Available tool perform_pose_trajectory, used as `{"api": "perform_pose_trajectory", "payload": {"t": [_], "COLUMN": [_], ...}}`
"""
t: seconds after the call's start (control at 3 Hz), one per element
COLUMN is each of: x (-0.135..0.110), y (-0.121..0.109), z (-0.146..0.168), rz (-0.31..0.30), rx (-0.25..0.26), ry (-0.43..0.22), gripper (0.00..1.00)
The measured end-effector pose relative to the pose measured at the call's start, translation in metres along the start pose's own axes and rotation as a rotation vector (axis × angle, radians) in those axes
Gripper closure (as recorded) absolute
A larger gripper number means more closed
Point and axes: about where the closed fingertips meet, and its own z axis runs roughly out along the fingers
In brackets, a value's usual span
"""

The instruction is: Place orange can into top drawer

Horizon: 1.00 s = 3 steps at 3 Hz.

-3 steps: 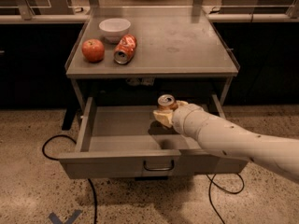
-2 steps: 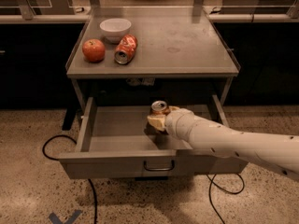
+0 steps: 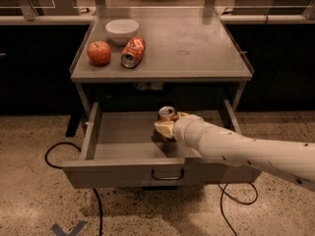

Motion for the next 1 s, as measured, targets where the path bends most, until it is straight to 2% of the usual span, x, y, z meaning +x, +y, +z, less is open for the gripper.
{"api": "perform_pose_trajectory", "payload": {"t": [1.0], "x": [-0.0001], "y": [0.0001], "z": [0.0000], "rz": [0.000], "rx": [0.000], "ry": [0.000], "gripper": [0.11]}}
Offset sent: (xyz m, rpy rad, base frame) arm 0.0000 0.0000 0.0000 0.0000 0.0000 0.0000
